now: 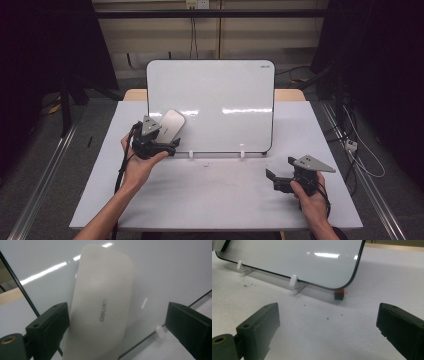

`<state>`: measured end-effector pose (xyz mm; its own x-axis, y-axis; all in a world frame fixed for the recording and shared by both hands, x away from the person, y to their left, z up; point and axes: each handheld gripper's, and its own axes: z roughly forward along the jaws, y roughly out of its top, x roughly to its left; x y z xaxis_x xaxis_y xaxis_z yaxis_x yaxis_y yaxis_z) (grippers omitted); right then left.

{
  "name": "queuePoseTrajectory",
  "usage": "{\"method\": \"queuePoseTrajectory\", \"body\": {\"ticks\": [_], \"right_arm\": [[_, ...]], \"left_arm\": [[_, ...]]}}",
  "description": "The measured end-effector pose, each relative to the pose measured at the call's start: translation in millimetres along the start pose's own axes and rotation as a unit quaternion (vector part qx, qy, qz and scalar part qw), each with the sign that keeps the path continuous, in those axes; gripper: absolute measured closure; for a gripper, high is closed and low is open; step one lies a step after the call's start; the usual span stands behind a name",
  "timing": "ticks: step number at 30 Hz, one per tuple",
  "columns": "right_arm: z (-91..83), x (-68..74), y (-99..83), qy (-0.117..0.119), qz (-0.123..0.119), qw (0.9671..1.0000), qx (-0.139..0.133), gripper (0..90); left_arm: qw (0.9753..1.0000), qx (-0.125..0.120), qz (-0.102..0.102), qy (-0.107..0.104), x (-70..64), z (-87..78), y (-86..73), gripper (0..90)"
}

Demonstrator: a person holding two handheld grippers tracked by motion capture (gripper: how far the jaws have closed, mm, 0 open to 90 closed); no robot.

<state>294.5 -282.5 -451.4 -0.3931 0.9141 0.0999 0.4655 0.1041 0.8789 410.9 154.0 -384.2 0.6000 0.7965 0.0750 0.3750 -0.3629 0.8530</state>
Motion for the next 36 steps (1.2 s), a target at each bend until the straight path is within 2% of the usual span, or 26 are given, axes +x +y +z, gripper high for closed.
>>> {"method": "queuePoseTrajectory", "body": {"ticks": [5, 8, 10, 16, 17, 19, 22, 26, 28, 31, 33, 36], "right_arm": [[-0.4, -0.2, -0.1, 0.001, -0.001, 1.0000, 0.000, 5.3], [-0.5, -0.4, -0.1, 0.001, 0.000, 1.0000, 0.000, 5.3], [-0.4, -0.5, -0.1, 0.001, 0.000, 1.0000, -0.001, 5.3], [-0.3, -0.4, 0.0, 0.001, 0.001, 1.0000, -0.001, 5.3], [-0.3, -0.3, 0.0, 0.000, 0.001, 1.0000, -0.001, 5.4], [-0.3, 0.0, 0.0, 0.000, 0.003, 1.0000, -0.002, 5.4], [-0.3, 0.2, 0.0, 0.000, 0.003, 1.0000, -0.004, 5.8], [-0.3, 0.1, 0.0, 0.000, 0.004, 1.0000, -0.006, 5.8], [-0.3, 0.0, 0.0, -0.001, 0.002, 1.0000, -0.007, 5.9], [-1.2, 0.5, -0.2, -0.002, 0.001, 1.0000, -0.008, 5.8], [-1.3, 0.0, -0.5, -0.004, 0.002, 1.0000, -0.008, 5.9], [-1.4, 0.0, -0.5, -0.005, 0.002, 0.9999, -0.009, 5.9]], "left_arm": [[0.9999, -0.008, 0.008, 0.009, 1.8, -7.4, -1.1, 5.2], [0.9999, -0.012, 0.009, 0.003, 0.1, -12.9, -5.6, 5.0], [0.9997, -0.014, 0.012, 0.016, -2.2, -17.0, -8.7, 4.9], [0.9993, -0.023, -0.001, 0.028, -1.8, -29.0, -18.0, 5.0], [0.9993, -0.027, -0.005, 0.024, -1.4, -30.7, -19.9, 4.8], [0.9996, -0.025, -0.001, 0.016, 0.1, -33.6, -22.8, 4.5], [0.9995, -0.027, -0.014, 0.012, 1.2, -38.0, -28.5, 4.4], [0.9995, -0.022, -0.021, 0.012, 0.7, -43.8, -36.1, 4.4], [0.9998, -0.015, -0.016, 0.005, 1.0, -48.0, -38.9, 5.2], [0.9998, -0.014, -0.014, 0.009, 1.1, -56.2, -44.0, 5.2], [0.9995, -0.014, -0.026, 0.011, 1.3, -60.8, -48.0, 4.8], [0.9995, -0.011, -0.027, 0.010, 0.4, -65.0, -54.9, 4.6]]}}
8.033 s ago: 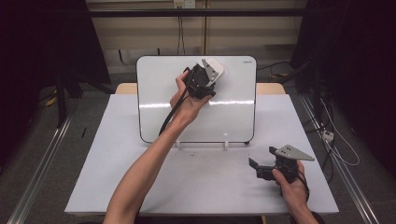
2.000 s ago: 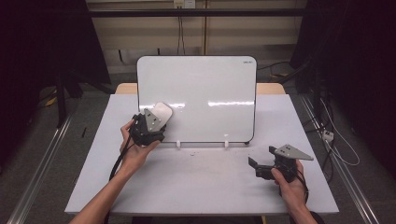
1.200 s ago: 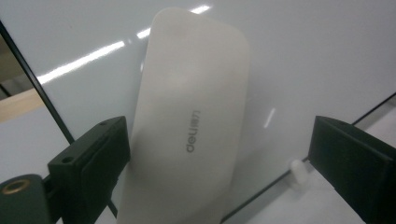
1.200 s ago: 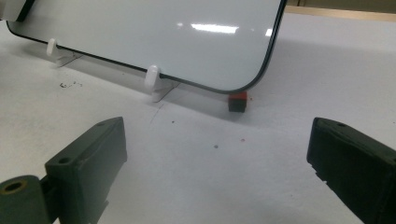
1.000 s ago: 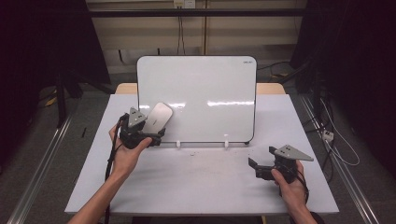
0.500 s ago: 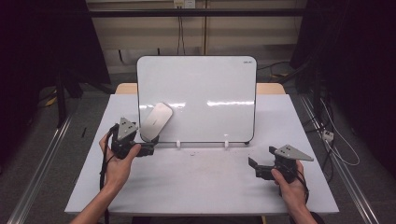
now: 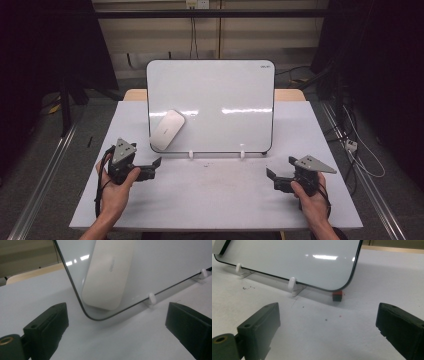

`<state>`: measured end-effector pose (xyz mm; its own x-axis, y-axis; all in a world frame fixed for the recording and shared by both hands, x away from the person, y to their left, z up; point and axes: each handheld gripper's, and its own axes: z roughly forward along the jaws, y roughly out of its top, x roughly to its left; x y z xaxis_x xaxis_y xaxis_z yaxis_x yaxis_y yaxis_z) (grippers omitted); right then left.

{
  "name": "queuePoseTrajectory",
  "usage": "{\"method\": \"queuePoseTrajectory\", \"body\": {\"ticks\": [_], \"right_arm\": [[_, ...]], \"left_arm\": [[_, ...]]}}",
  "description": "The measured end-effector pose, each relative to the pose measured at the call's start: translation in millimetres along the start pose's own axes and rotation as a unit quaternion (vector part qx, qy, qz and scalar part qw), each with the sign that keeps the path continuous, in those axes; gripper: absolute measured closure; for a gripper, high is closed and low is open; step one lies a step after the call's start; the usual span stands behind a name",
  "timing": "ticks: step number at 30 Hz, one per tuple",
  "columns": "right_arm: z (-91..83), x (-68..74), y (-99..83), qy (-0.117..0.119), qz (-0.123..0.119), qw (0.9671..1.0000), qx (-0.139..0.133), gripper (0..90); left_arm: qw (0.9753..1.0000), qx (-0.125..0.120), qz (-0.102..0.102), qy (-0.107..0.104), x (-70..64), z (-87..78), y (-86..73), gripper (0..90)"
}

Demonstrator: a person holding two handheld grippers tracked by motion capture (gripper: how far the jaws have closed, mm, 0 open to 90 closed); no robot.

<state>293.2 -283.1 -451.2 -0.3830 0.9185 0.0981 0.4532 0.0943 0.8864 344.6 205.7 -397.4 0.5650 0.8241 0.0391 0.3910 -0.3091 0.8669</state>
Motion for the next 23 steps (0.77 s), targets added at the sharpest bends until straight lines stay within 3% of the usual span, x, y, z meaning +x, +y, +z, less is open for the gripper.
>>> {"method": "queuePoseTrajectory", "body": {"ticks": [4, 9, 17, 23], "right_arm": [[-0.1, 0.8, -0.2, 0.001, -0.002, 1.0000, -0.001, 5.9], [-0.1, 1.5, -0.5, -0.001, -0.001, 1.0000, -0.002, 6.0], [-1.9, 1.8, -1.8, -0.005, -0.002, 1.0000, 0.000, 6.1], [-4.2, 1.0, -2.1, -0.011, -0.003, 0.9999, -0.002, 6.1]], "left_arm": [[1.0000, -0.001, -0.002, 0.002, 0.8, -1.1, -10.6, 5.0], [0.9996, 0.001, -0.025, 0.008, 3.4, -2.0, -23.6, 5.1], [0.9997, 0.002, -0.026, -0.001, -2.5, -3.0, -36.0, 4.6], [0.9992, -0.004, -0.038, 0.010, 3.3, -2.1, -37.4, 4.6]]}}
